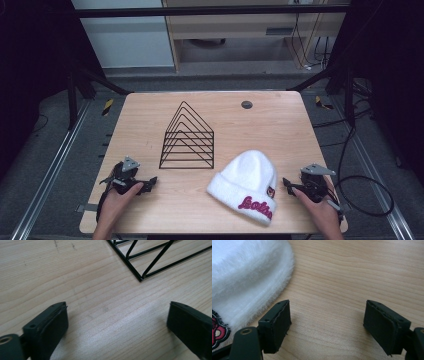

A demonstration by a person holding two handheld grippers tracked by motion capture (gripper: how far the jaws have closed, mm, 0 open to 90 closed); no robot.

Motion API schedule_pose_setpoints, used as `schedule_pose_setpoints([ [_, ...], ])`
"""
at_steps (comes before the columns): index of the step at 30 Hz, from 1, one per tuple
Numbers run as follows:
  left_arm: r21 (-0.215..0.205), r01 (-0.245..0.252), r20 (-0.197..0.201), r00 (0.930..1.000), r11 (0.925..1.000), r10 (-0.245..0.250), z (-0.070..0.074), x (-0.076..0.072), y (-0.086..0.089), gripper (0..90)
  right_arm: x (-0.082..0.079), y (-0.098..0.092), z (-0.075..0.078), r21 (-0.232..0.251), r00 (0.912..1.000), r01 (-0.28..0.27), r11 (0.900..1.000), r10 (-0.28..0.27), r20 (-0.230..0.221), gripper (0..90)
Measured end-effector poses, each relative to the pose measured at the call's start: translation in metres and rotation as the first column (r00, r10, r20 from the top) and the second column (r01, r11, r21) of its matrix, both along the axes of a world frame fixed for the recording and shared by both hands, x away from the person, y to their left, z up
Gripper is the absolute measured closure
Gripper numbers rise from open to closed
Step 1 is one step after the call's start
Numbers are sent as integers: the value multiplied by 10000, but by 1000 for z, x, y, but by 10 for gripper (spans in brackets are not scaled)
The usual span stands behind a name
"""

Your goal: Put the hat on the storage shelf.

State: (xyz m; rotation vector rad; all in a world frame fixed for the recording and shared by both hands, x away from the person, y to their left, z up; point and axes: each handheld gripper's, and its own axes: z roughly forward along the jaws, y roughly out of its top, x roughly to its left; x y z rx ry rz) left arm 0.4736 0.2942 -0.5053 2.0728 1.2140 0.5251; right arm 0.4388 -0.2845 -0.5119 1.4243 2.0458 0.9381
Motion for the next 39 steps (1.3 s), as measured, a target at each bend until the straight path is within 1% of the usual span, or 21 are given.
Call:
schedule_pose_setpoints([
  [4,-219,-24,152,9999,9998,27,9,-4,2,71,-1,-1,0,123,9999,-138,9998,138,-10,214],
  [5,-303,71,225,9997,9995,-64,15,-9,3,74,-3,-1,3,218,9995,-230,9995,235,-194,213],
  [6,-274,133,265,9996,9995,-126,19,-13,5,74,-4,-1,5,68,9994,-317,9995,318,-142,212],
  [10,-281,73,388,9992,9996,-63,23,-21,11,77,-7,-2,17,55,9987,-503,9987,504,-43,221],
  [13,-296,38,456,9990,9996,-24,26,-24,16,88,-4,0,29,-158,9969,-725,9972,719,-318,223],
  [15,-315,121,485,9988,9994,-105,28,-21,19,89,4,3,43,-170,9913,-1199,9926,1188,-566,241],
  [16,-315,121,485,9988,9994,-105,28,-21,19,89,4,3,43,-170,9913,-1199,9926,1188,-566,241],
  [19,-325,162,473,9988,9993,-147,27,-16,17,92,18,14,57,-418,9829,-1616,9860,1570,-968,333],
  [20,-483,139,506,9987,9987,-114,26,-14,15,93,31,22,65,-612,9766,-1875,9804,1794,-1185,377],
  [21,-483,139,506,9987,9987,-114,26,-14,15,93,31,22,65,-612,9766,-1875,9804,1794,-1185,377],
  [22,-552,85,525,9986,9984,-56,25,-11,15,98,43,32,71,-544,9682,-2168,9747,2075,-1397,436],
  [23,-552,85,525,9986,9984,-56,25,-11,15,100,43,32,71,-544,9682,-2168,9747,2075,-1397,436],
  [24,-428,87,482,9988,9990,-66,25,-10,15,100,53,42,74,-519,9610,-2360,9704,2251,-1605,466],
  [25,-260,71,438,9990,9996,-60,25,-9,16,100,53,42,74,-519,9610,-2360,9704,2251,-1605,466],
  [27,-420,-59,468,9989,9991,79,24,-9,18,100,66,54,76,-702,9496,-2627,9623,2450,-1955,486],
  [29,-487,-119,414,9990,9987,139,21,-9,19,100,77,64,77,-761,9383,-2769,9579,2525,-2361,494],
  [31,-405,-119,276,9995,9991,130,17,-8,18,100,88,71,74,-824,9336,-2793,9567,2505,-2561,506],
  [32,-278,-60,188,9998,9996,65,15,-8,16,100,97,77,68,-775,9242,-2861,9551,2537,-2856,509],
  [33,-253,-42,171,9998,9997,47,14,-9,14,100,101,79,65,-819,9197,-2904,9534,2544,-2990,506],
  [34,-253,-42,171,9998,9997,47,14,-9,14,99,101,79,65,-819,9197,-2904,9534,2544,-2990,506],
  [39,-171,107,53,9999,9998,-106,11,-8,8,98,110,88,55,-767,9064,-2921,9533,2504,-3401,484],
])
